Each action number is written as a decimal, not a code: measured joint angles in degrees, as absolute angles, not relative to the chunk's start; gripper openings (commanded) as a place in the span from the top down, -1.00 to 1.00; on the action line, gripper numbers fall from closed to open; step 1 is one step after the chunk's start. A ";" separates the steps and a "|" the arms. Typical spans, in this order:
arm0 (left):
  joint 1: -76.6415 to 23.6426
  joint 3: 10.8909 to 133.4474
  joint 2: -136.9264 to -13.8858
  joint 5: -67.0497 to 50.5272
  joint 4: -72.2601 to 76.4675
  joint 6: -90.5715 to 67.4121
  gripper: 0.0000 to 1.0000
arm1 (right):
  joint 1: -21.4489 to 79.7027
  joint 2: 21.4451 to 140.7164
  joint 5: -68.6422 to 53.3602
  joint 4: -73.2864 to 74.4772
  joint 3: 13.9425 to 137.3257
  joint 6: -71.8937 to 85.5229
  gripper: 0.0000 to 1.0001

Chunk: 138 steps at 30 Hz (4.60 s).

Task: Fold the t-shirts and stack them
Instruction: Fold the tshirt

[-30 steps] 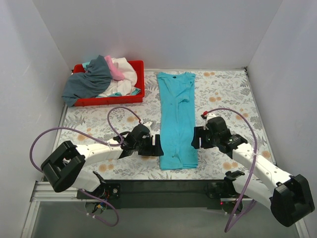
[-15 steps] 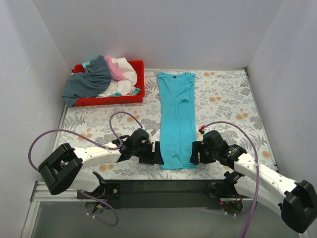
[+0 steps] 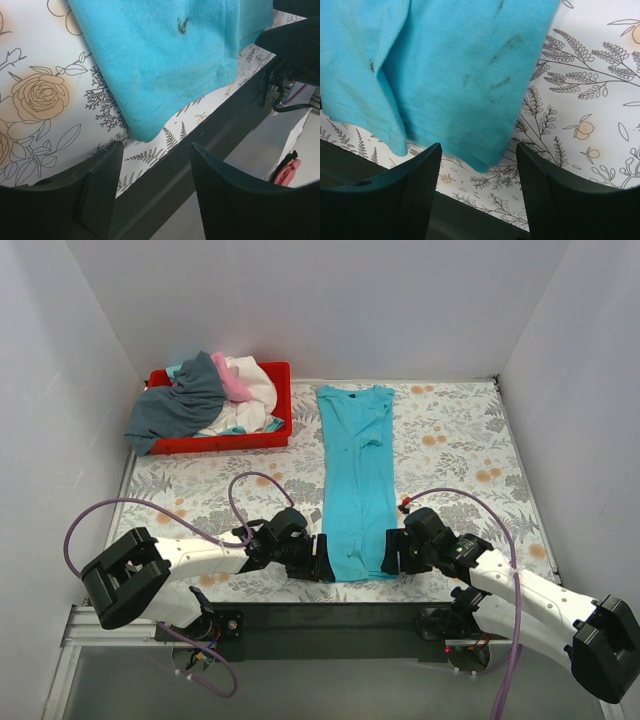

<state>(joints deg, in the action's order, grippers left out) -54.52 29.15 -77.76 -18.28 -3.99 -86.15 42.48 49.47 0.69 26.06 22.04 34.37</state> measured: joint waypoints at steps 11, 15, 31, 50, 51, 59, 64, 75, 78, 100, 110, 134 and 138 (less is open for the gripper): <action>-55.20 28.88 -79.64 -17.39 -0.51 -86.63 0.10 | 43.86 51.72 1.45 21.65 21.52 34.76 0.13; -55.24 28.86 -80.90 -17.23 1.21 -86.72 0.24 | 44.31 52.58 1.61 20.49 21.54 34.79 0.24; -55.27 29.58 -84.33 -17.61 3.70 -81.60 1.00 | 44.71 55.64 0.23 20.53 22.24 32.05 0.97; -55.27 28.95 -82.52 -20.21 1.69 -75.92 1.00 | 45.41 63.48 -8.16 30.33 30.70 23.86 0.97; -55.27 29.56 -82.87 -19.11 1.78 -75.48 1.00 | 45.43 63.53 -6.90 30.11 31.46 23.86 0.97; -51.70 35.75 -86.87 -11.75 4.38 -73.45 1.00 | 45.45 66.89 3.95 25.65 35.83 23.97 0.97; -46.37 39.16 -88.12 -12.19 6.63 -73.06 1.00 | 45.06 70.52 9.61 24.38 38.87 23.20 0.97; -37.56 49.93 -98.17 -14.90 8.08 -70.02 1.00 | 35.77 81.38 12.93 17.41 48.69 16.99 0.97; -34.92 53.54 -100.92 -15.73 7.70 -69.43 1.00 | 32.56 85.60 12.34 15.94 51.86 15.11 0.97; -27.27 71.77 -117.14 -22.83 7.20 -67.07 1.00 | 23.38 103.77 7.46 14.41 69.14 9.96 0.97; -26.37 75.33 -119.17 -23.81 5.82 -66.17 0.54 | 21.65 107.31 6.44 14.39 71.18 9.63 0.40; -41.12 56.42 -102.41 -15.75 23.62 -65.17 -0.08 | 20.95 91.81 -8.19 7.70 61.82 8.82 -0.08; -42.44 54.78 -106.91 -17.65 27.94 -66.59 -0.06 | 21.04 91.83 -9.87 7.49 58.85 8.99 -0.07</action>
<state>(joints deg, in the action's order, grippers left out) -42.44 54.78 -106.91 -17.65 27.94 -66.59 21.04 91.83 -9.87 7.49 58.85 8.99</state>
